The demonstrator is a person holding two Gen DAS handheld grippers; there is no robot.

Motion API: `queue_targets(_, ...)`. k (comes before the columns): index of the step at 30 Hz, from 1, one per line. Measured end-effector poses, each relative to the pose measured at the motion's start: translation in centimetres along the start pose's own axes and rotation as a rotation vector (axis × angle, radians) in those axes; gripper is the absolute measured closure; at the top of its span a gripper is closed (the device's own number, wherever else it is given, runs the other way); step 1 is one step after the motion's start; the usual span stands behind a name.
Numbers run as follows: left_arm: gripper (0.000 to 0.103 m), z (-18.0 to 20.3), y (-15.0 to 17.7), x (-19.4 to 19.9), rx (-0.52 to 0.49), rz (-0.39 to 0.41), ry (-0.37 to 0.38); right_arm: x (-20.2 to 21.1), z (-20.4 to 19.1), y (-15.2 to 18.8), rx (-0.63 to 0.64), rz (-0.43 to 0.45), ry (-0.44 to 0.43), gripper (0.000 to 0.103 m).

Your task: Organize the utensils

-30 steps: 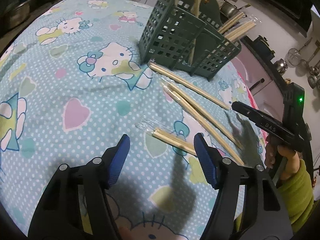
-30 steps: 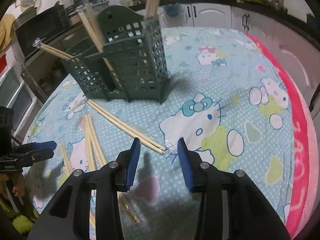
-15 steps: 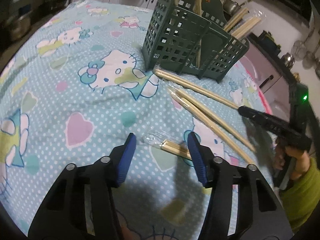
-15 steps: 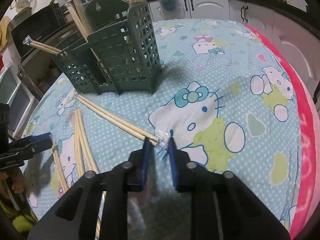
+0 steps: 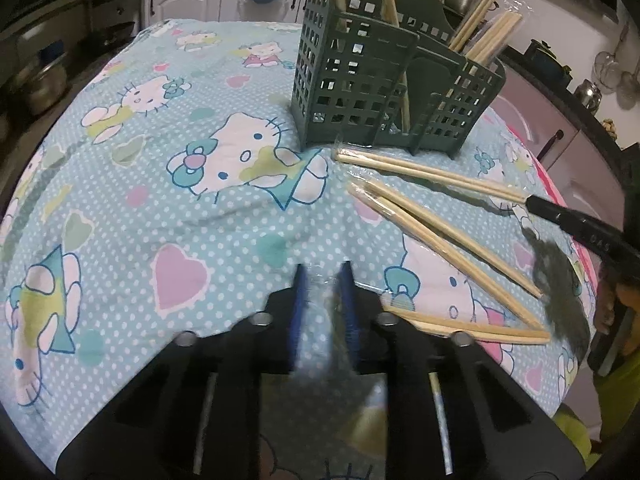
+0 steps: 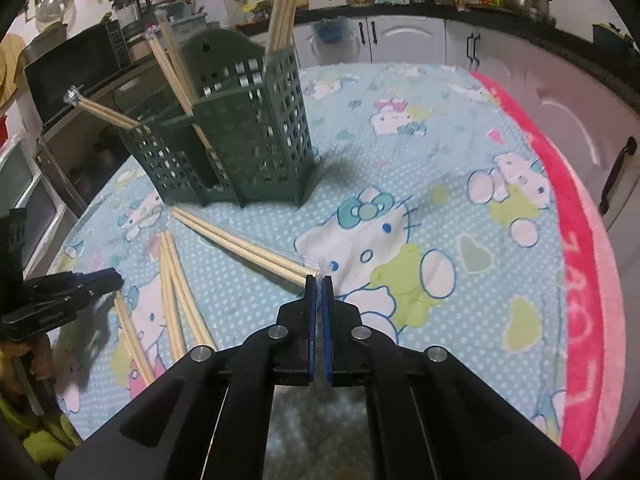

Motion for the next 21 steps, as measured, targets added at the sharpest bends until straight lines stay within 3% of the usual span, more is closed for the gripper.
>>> queue_targets(2,0.098,0.1,0.2,0.2,0.018,-0.01,0.045,0.8,0.0,-0.3,-0.001,0.017,0.001,0.1)
queue_targets(8,0.101,0.6,0.6,1.7,0.019,0.016,0.09,2.7,-1.0,-1.0,0.015,0.063,-0.003,0.1)
queue_targets(21,0.102,3.7,-3.0,8.0,-0.019,0.176,0.182,8.4,-4.7,-2.7,0.075,0.188,-0.066,0.101)
Point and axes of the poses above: each gripper's, at about its wrist camera, not at the fingertips, and x roughly against the way its jaws point, z to its right, y to its underside, the point moved 4 cm from there along -x, roughly the way its jaws point, and after that the axes turned 5 degrees about -x, right-handed, at the moved point
